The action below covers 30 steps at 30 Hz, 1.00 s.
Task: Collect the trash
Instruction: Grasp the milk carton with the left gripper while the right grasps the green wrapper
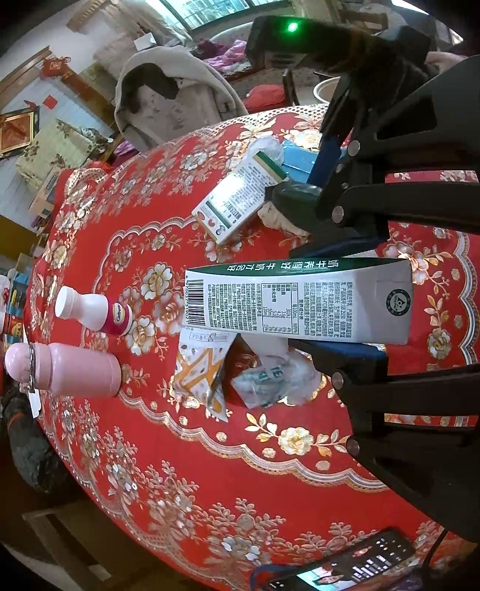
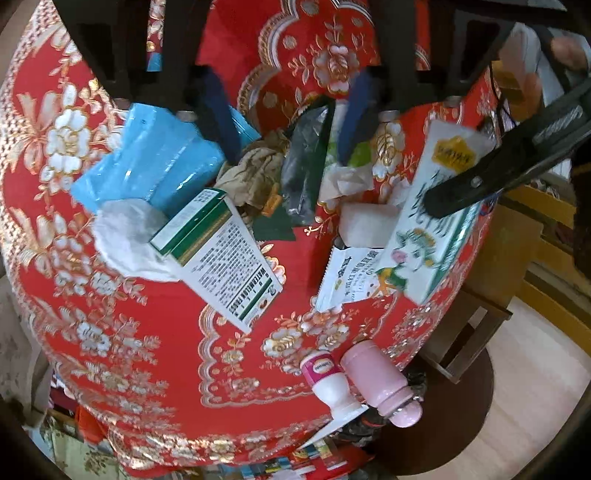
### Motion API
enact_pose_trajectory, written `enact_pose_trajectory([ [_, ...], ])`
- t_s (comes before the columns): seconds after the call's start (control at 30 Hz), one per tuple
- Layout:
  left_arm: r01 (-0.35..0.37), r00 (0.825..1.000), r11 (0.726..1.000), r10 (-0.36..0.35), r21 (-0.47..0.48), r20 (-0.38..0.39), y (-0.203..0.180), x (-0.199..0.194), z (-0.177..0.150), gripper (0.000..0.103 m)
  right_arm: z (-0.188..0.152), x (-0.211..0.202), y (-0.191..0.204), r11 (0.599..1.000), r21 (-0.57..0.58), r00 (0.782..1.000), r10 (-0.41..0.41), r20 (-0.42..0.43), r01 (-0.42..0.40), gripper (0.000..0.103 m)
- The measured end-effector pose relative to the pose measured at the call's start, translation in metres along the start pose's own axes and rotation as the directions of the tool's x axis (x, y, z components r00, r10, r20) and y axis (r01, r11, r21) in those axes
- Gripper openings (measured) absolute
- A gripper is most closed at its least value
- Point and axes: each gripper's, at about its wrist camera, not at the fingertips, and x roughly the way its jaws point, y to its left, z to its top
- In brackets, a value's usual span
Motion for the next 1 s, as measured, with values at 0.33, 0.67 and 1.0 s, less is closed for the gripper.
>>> enact_pose_trajectory([
  [0.33,0.023,1.0,1.0,-0.023,0.006,0.012,-0.012,-0.005,-0.009,0.036,-0.012,-0.027,-0.006,0.999,0.0,0.998,0.032,0.054,-0.032,0.016],
  [0.67,0.052,0.999,0.997,-0.053,0.06,0.01,-0.048,-0.006,-0.019,0.036,-0.037,-0.063,-0.026,1.0,0.005,0.995,0.02,0.095,-0.021,0.014],
  [1.0,0.084,0.996,0.984,-0.084,0.157,-0.011,-0.104,0.0,-0.036,0.036,-0.061,-0.099,-0.066,0.997,0.079,0.99,-0.017,0.142,0.006,0.014],
])
